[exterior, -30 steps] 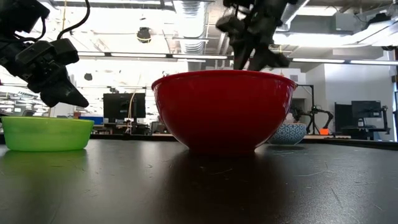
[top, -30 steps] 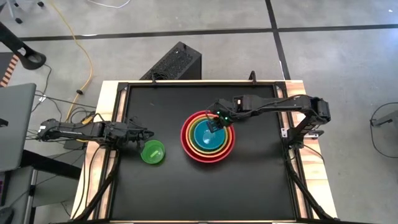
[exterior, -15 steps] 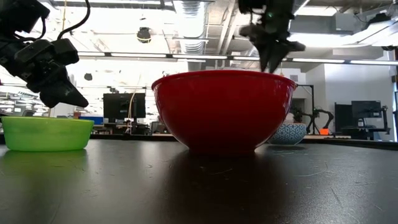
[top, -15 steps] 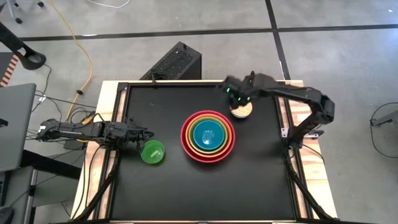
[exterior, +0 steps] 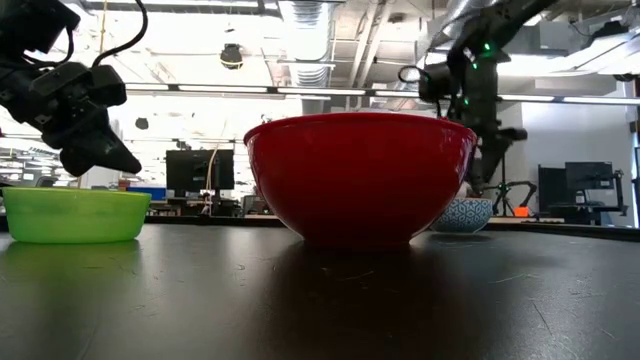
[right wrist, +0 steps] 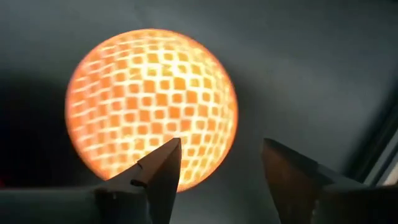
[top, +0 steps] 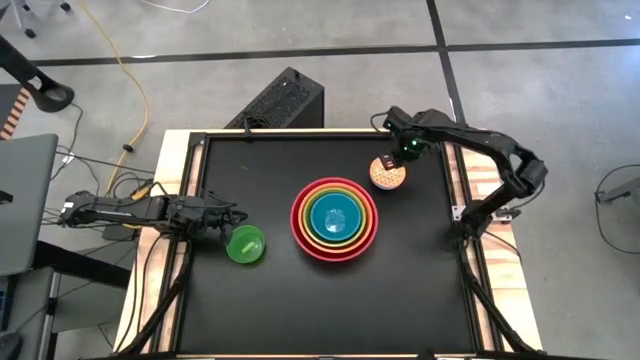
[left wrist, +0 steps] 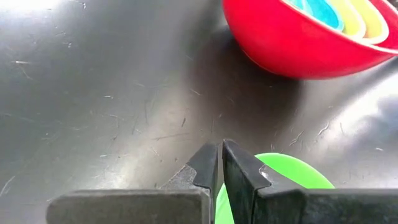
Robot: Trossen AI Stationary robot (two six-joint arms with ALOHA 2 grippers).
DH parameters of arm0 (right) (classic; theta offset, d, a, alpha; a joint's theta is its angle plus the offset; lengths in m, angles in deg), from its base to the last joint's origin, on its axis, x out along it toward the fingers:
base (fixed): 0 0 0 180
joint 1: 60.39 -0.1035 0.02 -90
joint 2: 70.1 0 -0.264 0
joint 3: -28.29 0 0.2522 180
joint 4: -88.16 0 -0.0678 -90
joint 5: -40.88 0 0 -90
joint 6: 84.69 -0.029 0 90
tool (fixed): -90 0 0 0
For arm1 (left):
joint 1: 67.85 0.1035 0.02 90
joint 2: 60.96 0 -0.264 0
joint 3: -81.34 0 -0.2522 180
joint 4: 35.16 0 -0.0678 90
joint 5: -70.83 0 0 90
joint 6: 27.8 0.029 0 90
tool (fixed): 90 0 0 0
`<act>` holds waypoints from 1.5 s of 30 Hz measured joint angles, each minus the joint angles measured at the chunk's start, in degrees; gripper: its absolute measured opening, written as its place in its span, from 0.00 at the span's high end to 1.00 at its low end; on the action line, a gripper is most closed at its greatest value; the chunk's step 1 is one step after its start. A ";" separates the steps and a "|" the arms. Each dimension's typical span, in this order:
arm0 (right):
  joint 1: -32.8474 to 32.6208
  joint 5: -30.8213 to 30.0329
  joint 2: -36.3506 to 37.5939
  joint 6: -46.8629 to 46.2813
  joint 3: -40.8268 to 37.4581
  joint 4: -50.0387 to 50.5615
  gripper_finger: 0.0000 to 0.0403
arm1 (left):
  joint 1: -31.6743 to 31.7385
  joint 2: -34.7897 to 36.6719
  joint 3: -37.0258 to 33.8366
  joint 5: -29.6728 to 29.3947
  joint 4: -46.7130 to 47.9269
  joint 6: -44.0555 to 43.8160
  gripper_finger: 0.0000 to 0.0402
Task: Nest bowls inside each other
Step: Stack the orange patterned bowl into the blue bowl
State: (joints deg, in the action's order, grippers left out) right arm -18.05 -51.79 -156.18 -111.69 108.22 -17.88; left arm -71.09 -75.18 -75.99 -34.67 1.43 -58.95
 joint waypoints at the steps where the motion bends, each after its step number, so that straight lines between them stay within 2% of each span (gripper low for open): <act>1: 0.73 -0.01 0.00 0.88 -1.20 -1.40 0.40 | 0.00 0.00 0.00 -0.05 0.11 0.00 0.97; 4: 2.75 0.76 -0.02 2.56 -4.71 -5.64 0.40 | 0.00 0.00 0.00 -0.09 0.11 -0.39 0.97; 8: 5.66 5.67 -0.02 4.15 -9.47 -12.70 0.41 | 0.02 0.00 0.00 -0.20 0.30 -2.05 0.97; 10: 6.63 7.95 -0.04 4.87 -11.14 -15.09 0.43 | 0.00 0.00 0.00 -0.18 0.97 -1.90 0.97; 14: 7.35 8.77 -0.04 7.25 -13.13 -17.65 0.50 | 0.00 0.00 0.00 -0.17 0.99 -1.22 0.97; 18: 7.28 8.87 -0.60 8.51 -13.93 -18.17 0.63 | 0.00 0.00 0.00 -0.18 0.97 -1.25 0.97; 25: 7.27 8.84 -0.94 8.63 -13.77 -19.24 0.96 | 0.00 0.00 0.00 -0.37 0.90 -1.25 0.97; 31: 7.06 8.68 -0.90 8.63 -6.89 -12.00 0.96 | 0.00 -0.01 0.00 -0.17 0.33 -1.73 0.97; 34: 5.23 8.41 -0.85 8.57 -0.46 -7.29 0.98 | 0.00 0.00 0.00 0.07 -3.85 6.63 0.97; 39: -0.82 7.67 -0.04 6.98 12.31 -0.01 0.99 | 0.00 0.02 0.00 1.20 -16.35 21.08 0.97; 42: -5.71 7.29 1.39 4.56 18.28 2.13 0.99 | 0.00 0.00 0.00 3.92 -20.24 26.17 0.97; 45: -12.01 7.31 3.87 0.87 20.77 1.97 0.99 | 0.00 0.00 -0.31 9.41 -23.86 30.34 0.97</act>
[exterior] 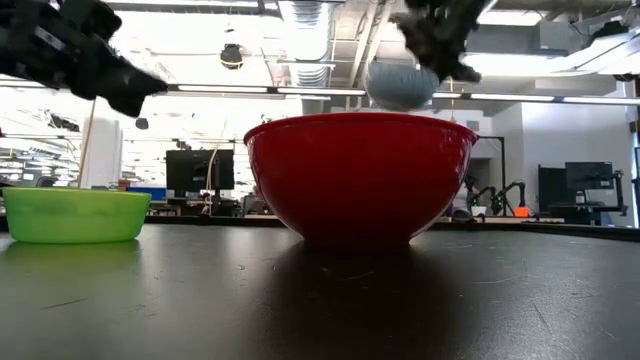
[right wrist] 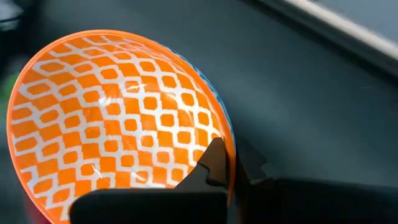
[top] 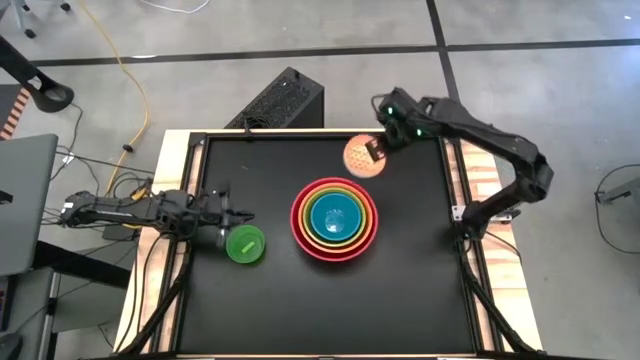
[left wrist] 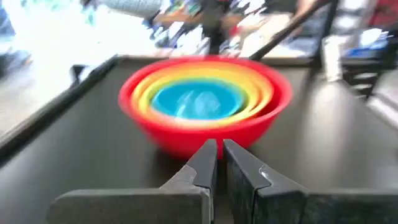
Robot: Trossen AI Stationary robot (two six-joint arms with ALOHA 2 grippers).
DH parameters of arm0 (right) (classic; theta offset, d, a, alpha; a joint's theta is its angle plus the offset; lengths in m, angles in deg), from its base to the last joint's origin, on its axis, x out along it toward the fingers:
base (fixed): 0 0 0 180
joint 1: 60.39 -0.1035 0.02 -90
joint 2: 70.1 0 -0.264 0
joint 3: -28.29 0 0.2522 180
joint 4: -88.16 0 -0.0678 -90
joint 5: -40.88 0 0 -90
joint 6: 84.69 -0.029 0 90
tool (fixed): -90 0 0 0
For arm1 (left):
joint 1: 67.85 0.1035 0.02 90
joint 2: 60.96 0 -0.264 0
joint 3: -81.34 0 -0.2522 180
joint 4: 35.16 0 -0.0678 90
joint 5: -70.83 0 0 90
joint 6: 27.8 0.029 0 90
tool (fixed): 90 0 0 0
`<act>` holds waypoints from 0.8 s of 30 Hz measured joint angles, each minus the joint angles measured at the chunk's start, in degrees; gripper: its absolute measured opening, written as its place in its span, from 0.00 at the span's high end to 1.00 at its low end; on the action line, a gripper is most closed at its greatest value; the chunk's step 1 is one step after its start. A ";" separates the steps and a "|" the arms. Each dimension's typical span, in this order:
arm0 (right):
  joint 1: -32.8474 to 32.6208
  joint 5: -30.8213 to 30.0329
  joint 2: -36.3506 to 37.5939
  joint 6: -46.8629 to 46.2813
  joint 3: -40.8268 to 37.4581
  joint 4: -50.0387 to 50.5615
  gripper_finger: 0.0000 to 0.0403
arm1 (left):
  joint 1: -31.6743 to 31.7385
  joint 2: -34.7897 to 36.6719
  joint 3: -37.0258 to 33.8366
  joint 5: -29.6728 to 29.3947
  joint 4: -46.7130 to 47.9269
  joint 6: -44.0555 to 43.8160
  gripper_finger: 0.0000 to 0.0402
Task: Nest bowls inside each other
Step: Stack the orange patterned bowl into the blue bowl
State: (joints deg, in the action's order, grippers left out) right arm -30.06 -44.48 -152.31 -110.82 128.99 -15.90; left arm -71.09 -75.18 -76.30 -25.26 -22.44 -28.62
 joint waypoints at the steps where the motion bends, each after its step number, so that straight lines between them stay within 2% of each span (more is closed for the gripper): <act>1: -2.20 -0.05 0.88 -1.68 0.09 -0.14 0.99 | 0.00 0.08 -0.60 1.79 -2.32 0.87 0.97; 4: -9.78 -2.61 1.70 -7.30 0.02 -0.16 0.99 | 0.00 0.54 -3.41 5.63 -9.35 1.92 0.97; 7: -17.15 -7.21 0.66 -12.41 -0.09 -1.45 0.99 | 0.00 1.70 -7.00 5.57 -14.76 1.08 0.97; 11: -23.56 -10.46 -2.22 -17.36 -0.07 -2.78 0.99 | 0.02 3.31 -7.95 5.75 -15.93 -0.53 0.97; 17: -25.41 -10.52 -7.52 -20.01 -0.09 -2.27 0.99 | 0.00 3.80 -7.97 2.78 -15.59 -0.30 0.97; 24: -25.27 -9.54 -14.69 -20.57 -0.09 -4.77 0.99 | 0.00 3.76 -7.97 -0.88 -8.85 -0.64 0.97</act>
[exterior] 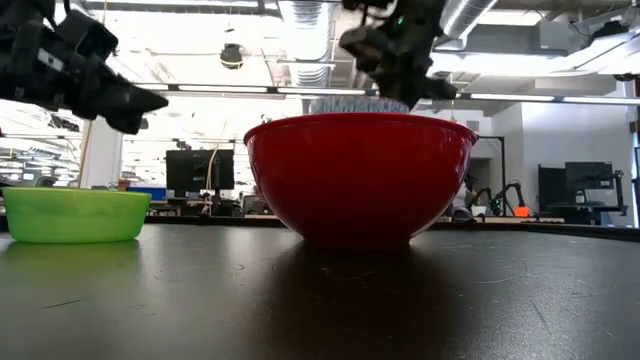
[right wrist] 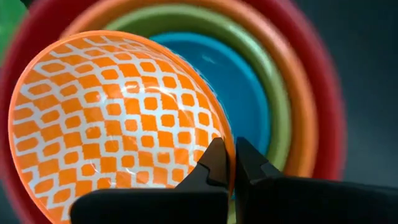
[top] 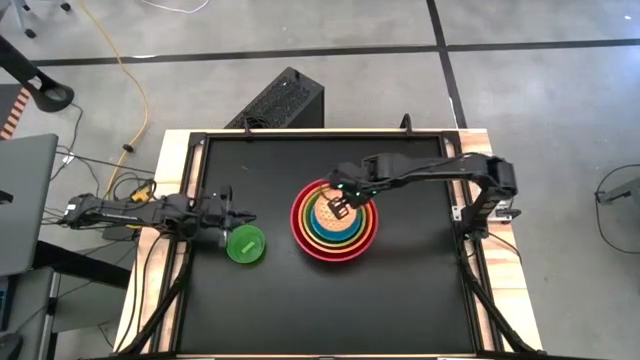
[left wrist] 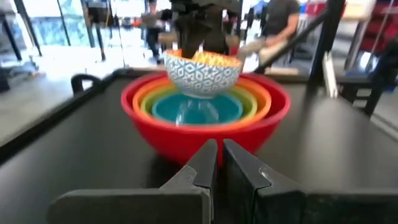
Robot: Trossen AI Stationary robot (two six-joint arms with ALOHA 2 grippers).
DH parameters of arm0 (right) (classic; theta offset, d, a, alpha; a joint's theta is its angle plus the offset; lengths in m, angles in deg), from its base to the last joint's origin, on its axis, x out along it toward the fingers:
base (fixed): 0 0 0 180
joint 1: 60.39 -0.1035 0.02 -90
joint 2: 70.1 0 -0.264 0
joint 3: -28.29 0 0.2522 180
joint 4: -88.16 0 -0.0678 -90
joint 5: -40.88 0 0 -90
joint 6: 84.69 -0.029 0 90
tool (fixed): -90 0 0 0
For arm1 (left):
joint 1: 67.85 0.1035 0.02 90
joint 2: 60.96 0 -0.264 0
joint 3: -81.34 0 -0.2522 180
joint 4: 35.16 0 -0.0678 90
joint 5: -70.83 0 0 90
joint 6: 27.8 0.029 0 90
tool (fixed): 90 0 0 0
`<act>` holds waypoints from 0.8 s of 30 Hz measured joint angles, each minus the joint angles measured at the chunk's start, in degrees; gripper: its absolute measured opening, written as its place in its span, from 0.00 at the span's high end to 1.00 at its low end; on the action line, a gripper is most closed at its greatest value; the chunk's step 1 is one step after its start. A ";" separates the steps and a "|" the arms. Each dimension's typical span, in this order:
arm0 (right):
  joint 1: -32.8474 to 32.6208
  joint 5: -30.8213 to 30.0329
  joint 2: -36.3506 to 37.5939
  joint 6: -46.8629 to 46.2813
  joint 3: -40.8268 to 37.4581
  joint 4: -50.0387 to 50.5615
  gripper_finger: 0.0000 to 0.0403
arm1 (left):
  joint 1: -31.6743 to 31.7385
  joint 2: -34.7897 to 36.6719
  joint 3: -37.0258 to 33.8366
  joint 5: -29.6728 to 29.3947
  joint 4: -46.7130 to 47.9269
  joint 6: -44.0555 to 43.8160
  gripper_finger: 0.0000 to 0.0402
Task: Nest bowls inside each other
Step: Stack the orange patterned bowl into the blue bowl
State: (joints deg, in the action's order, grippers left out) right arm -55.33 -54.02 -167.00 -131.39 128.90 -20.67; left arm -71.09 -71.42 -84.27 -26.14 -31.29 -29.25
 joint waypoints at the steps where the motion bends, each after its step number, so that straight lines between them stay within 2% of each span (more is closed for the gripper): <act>1: 0.00 0.40 -0.94 0.00 0.00 -0.37 0.99 | 0.00 0.00 -0.02 0.00 1.48 -0.05 0.97; 5: 0.16 0.65 -3.93 0.10 0.00 -0.58 0.99 | 0.00 -0.04 -0.02 0.13 7.61 -0.09 0.97; 17: 2.60 1.78 -5.57 1.82 0.09 -1.22 0.99 | 0.01 -0.83 -0.04 0.90 7.59 -0.10 0.97; 24: 1.86 1.79 -5.57 1.50 0.09 -1.24 0.99 | 0.00 -0.83 -0.06 0.92 7.58 -0.11 0.97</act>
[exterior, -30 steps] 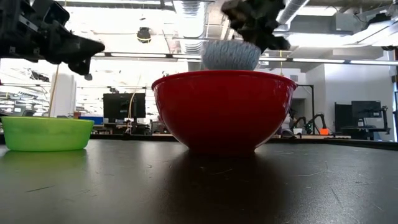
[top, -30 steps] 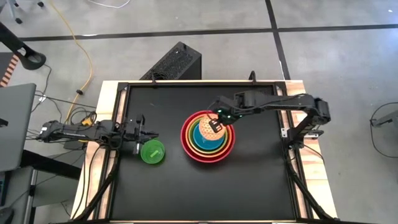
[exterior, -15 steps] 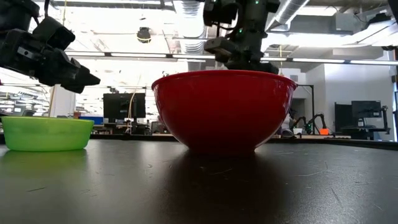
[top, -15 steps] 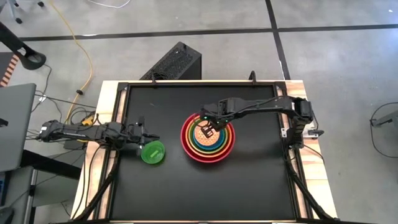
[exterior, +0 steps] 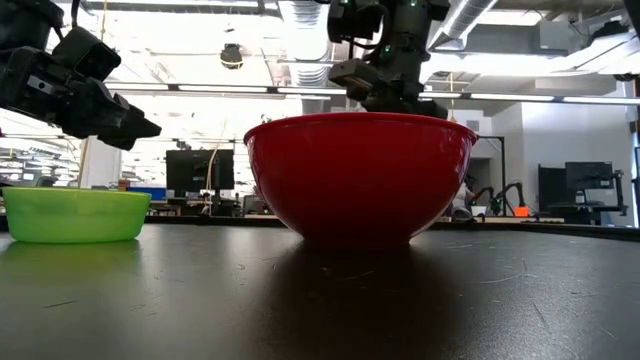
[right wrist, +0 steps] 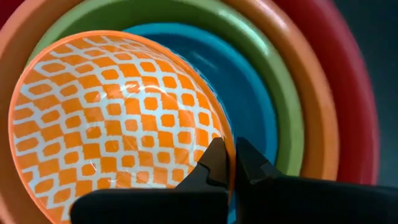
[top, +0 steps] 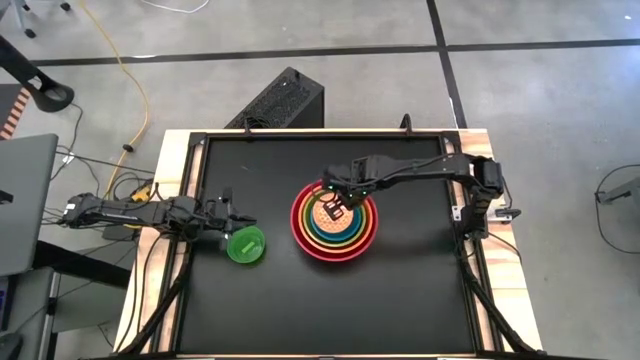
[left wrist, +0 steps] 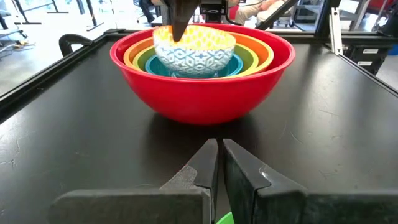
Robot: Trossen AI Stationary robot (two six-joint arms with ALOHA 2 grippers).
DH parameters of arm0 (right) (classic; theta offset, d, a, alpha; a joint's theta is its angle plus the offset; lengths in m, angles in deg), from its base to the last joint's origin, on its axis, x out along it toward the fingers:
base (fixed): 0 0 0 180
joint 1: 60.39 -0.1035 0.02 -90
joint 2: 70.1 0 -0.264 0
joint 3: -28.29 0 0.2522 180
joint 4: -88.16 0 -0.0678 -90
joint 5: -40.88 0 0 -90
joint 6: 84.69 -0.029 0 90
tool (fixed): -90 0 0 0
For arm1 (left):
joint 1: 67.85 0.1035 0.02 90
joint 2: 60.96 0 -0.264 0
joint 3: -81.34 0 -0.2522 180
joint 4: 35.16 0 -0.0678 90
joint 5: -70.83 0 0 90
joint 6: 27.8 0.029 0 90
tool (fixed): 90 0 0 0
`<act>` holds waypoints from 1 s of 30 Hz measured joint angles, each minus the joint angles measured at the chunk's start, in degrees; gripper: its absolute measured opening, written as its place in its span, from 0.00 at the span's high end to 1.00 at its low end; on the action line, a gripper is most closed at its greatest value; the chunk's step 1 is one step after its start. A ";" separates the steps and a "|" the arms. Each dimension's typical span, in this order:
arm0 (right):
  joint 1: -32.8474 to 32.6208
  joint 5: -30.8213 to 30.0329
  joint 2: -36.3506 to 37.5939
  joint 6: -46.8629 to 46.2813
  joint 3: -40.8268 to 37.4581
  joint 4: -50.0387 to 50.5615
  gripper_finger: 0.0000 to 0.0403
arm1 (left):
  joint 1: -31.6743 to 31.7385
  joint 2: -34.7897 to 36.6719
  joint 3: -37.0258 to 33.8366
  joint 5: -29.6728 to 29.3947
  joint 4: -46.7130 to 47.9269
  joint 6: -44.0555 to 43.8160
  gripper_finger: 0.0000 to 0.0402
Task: Nest bowls inside each other
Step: Stack the orange patterned bowl into the blue bowl
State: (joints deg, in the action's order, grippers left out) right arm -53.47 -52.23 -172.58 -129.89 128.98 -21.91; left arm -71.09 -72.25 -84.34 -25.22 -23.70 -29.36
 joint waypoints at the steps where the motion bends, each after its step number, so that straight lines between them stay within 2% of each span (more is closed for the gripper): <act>1: -0.20 0.01 0.00 -0.15 0.00 0.04 0.99 | 0.00 0.00 0.00 -0.01 0.02 0.00 0.97; 9: -0.01 -1.36 0.00 -0.87 -0.09 0.53 0.99 | 0.02 0.00 -0.02 0.00 0.00 0.01 0.97; 21: -0.14 -1.36 0.00 -1.50 -4.82 -3.05 0.99 | 0.02 0.00 -0.04 0.00 0.00 0.02 0.97; 24: -0.22 -1.44 0.00 -1.07 -4.85 -3.65 0.95 | 0.02 0.00 -0.04 0.00 -0.01 0.02 0.97; 30: -0.55 -1.42 0.02 -1.01 -4.83 -3.95 0.81 | 0.02 0.00 -0.07 0.00 -0.01 0.02 0.97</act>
State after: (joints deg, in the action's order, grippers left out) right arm -54.02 -53.65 -172.55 -130.90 124.15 -25.86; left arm -71.07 -72.25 -84.40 -25.22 -23.72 -29.34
